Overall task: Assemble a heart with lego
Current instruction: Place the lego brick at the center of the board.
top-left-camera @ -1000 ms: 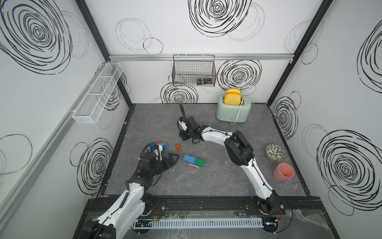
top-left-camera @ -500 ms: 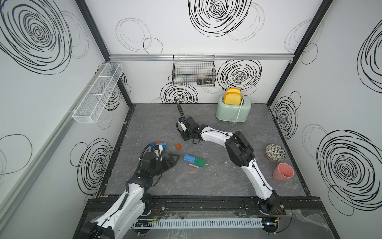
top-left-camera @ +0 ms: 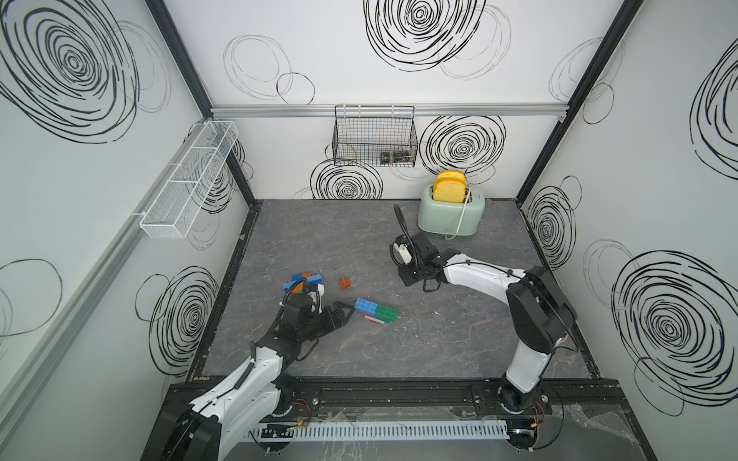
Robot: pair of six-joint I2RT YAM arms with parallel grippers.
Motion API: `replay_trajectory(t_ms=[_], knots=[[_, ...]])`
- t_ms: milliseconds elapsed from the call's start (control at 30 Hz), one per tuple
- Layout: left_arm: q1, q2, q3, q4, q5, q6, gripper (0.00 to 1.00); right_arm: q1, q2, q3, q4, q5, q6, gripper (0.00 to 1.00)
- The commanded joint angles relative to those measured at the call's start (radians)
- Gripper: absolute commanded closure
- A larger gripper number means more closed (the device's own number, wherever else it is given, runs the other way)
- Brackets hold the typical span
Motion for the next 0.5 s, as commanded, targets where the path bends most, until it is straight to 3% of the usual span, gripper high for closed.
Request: replay_trajectory(t_ms=[0, 233, 367, 467], knots=[[-0.019, 0.03, 0.026, 0.093, -0.015, -0.014, 0.16, -0.009, -0.05, -0.092, -0.022, -0.01, 0.057, 0.71], [-0.037, 0.052, 0.03, 0.127, -0.014, -0.026, 0.15, -0.009, -0.081, -0.176, -0.015, -0.017, 0.082, 0.69], [-0.04, 0.052, 0.031, 0.134, -0.011, -0.029, 0.15, -0.01, -0.064, -0.154, -0.07, -0.02, 0.059, 0.58], [-0.039, 0.042, 0.024, 0.142, -0.012, -0.037, 0.15, -0.015, -0.058, -0.119, -0.133, -0.016, 0.029, 0.55]])
